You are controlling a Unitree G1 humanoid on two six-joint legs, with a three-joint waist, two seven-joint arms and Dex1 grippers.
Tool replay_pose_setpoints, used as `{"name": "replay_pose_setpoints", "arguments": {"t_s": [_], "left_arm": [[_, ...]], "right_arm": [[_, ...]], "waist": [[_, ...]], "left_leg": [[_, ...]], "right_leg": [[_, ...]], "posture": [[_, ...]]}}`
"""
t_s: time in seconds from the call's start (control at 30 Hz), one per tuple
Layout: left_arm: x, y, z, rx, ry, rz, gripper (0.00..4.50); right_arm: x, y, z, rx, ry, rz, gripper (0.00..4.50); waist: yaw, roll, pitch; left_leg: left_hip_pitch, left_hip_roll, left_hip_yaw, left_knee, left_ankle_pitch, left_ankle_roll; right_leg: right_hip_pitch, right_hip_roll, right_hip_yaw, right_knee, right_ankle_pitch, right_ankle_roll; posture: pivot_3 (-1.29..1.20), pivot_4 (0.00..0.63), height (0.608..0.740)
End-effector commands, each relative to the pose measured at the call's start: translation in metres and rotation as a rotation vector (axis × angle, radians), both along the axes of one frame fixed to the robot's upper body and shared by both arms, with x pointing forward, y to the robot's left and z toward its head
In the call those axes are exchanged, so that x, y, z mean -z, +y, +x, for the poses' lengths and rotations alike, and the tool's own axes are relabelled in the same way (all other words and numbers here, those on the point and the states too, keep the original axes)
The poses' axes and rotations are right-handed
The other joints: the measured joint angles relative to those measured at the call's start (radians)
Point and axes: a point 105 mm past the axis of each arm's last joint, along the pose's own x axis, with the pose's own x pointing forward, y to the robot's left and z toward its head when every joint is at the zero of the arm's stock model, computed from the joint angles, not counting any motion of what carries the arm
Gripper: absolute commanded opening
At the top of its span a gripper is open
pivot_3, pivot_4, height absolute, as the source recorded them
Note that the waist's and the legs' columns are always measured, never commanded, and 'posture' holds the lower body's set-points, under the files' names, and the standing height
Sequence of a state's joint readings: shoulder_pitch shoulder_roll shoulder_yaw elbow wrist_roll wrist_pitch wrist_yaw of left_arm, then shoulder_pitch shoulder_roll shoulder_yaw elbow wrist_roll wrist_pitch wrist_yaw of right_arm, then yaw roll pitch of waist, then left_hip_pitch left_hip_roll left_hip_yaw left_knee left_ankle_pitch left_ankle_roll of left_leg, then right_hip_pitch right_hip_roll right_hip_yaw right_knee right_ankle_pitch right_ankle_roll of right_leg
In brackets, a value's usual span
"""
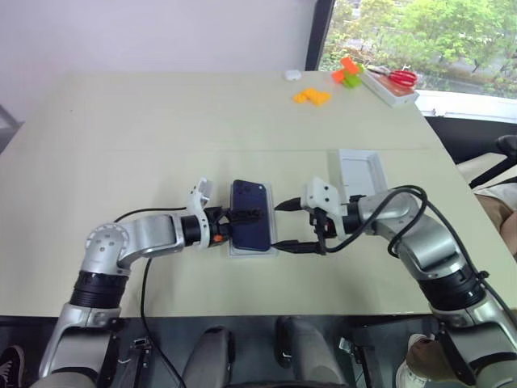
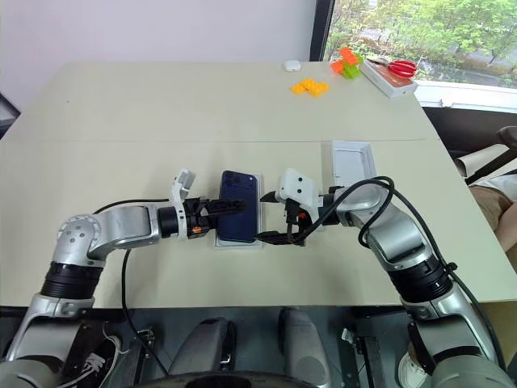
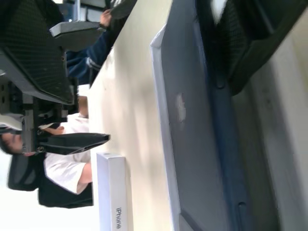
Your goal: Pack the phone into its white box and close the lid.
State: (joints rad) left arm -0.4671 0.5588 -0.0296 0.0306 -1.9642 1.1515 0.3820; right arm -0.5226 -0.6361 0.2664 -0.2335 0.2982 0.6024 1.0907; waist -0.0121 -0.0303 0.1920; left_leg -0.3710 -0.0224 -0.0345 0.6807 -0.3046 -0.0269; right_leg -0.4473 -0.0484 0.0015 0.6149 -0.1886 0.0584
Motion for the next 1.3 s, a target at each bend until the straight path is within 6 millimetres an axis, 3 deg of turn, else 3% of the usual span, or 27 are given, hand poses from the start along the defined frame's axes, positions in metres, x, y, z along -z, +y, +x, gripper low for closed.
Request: {"name": "replay_pose_setpoints", "arguments": {"t_s": [0.03,0.43,0.8,0.9,1.0,1.23,1.3], "left_arm": [[-0.019,-0.002,-0.003,0.070,-0.078,0.016,4.42],[-0.034,0.012,-0.006,0.112,-0.153,0.101,4.42],[-0.054,0.046,0.000,0.042,-0.242,0.201,4.42],[-0.046,0.058,0.007,-0.012,-0.254,0.268,4.42],[-0.039,0.064,0.011,-0.052,-0.259,0.277,3.52],[-0.011,0.081,0.012,-0.089,-0.245,0.411,0.03],[-0.003,0.083,0.012,-0.083,-0.250,0.460,0.03]], "right_arm": [[-0.014,0.005,0.003,-0.015,-0.051,0.028,4.49],[-0.015,0.008,0.006,-0.010,-0.058,0.040,4.49],[-0.020,0.001,0.021,0.054,-0.091,0.069,4.49],[-0.025,0.001,0.030,0.102,-0.093,0.122,4.49],[-0.022,-0.006,0.042,0.169,-0.102,0.135,3.57],[-0.008,-0.014,0.045,0.185,-0.148,0.066,0.01],[-0.006,-0.014,0.044,0.177,-0.160,0.066,0.01]], "waist": [[0.001,0.000,0.000],[0.001,0.000,0.000],[0.000,0.001,0.000],[0.000,0.001,0.001],[-0.001,0.001,0.001],[-0.001,0.001,0.001],[-0.001,0.001,0.001]], "left_leg": [[0.000,0.000,0.000,0.000,0.000,0.000],[0.000,0.000,0.000,0.001,-0.001,0.002],[0.000,0.001,0.000,0.001,-0.001,0.002],[0.000,0.000,0.001,0.001,-0.001,0.002],[0.000,0.001,0.001,0.001,-0.001,0.002],[0.000,0.001,0.001,0.000,-0.001,0.002],[0.000,0.001,0.001,0.000,-0.001,0.002]], "right_leg": [[0.000,0.000,0.000,0.000,0.000,0.000],[0.001,-0.001,0.000,-0.001,0.000,0.000],[0.001,0.000,0.000,-0.001,0.000,0.000],[0.001,0.000,0.000,-0.001,-0.001,-0.001],[0.001,0.000,0.000,-0.001,-0.001,-0.001],[0.001,0.000,0.000,-0.002,0.000,0.000],[0.001,0.000,0.000,-0.001,0.000,0.000]], "posture": [[0.00,0.150,0.740],[0.00,0.150,0.740],[0.00,0.150,0.740],[0.00,0.150,0.740],[0.00,0.150,0.740],[0.00,0.150,0.740],[0.00,0.150,0.740]]}}
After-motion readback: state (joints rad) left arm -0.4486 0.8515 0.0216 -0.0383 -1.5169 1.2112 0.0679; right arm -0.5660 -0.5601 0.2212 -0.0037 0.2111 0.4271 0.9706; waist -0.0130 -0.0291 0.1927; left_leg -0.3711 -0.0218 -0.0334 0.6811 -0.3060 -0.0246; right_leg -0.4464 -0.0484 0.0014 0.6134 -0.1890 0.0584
